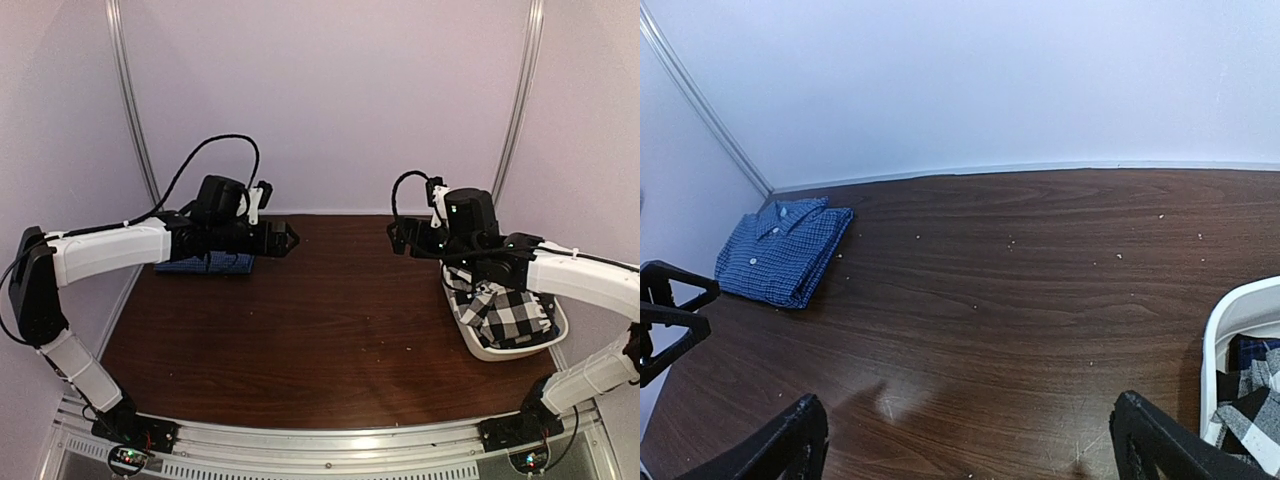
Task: Fold and stack the long sleeve shirts
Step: Reset both arms
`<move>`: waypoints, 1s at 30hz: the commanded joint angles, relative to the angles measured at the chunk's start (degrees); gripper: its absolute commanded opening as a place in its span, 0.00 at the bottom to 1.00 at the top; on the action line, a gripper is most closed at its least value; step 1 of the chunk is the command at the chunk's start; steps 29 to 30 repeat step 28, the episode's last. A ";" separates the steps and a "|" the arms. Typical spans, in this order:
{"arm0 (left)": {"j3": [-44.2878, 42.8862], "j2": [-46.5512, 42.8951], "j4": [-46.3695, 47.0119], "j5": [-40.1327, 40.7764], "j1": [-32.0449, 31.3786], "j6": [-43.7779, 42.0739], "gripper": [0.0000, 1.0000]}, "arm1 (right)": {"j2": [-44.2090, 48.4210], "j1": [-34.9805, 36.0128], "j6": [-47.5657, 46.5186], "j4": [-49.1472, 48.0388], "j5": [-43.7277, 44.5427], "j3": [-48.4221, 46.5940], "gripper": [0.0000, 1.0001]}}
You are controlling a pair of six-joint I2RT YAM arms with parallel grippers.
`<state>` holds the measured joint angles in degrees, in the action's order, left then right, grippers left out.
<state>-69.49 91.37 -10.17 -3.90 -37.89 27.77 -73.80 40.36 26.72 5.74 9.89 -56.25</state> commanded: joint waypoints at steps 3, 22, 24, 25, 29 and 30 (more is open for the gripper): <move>-0.26 -2.22 4.20 -0.19 -0.26 -0.40 0.98 | 0.72 -0.42 -1.23 0.93 3.13 -0.80 1.00; -2.35 -1.89 3.15 0.21 -0.26 -0.87 0.98 | 0.85 -0.42 -2.29 1.64 3.07 -0.97 1.00; -2.48 -1.64 3.06 0.04 -0.26 -0.88 0.98 | 0.85 -0.39 -2.29 1.56 3.13 -0.90 1.00; -2.56 -1.59 3.06 -0.07 -0.26 -0.88 0.97 | 0.89 -0.43 -2.21 1.56 3.15 -0.88 1.00; -2.58 -1.53 3.08 -0.10 -0.26 -1.03 0.98 | 0.94 -0.39 -2.02 1.22 3.12 -0.59 1.00; -2.58 -1.53 3.08 -0.10 -0.26 -1.03 0.98 | 0.94 -0.39 -2.02 1.22 3.12 -0.59 1.00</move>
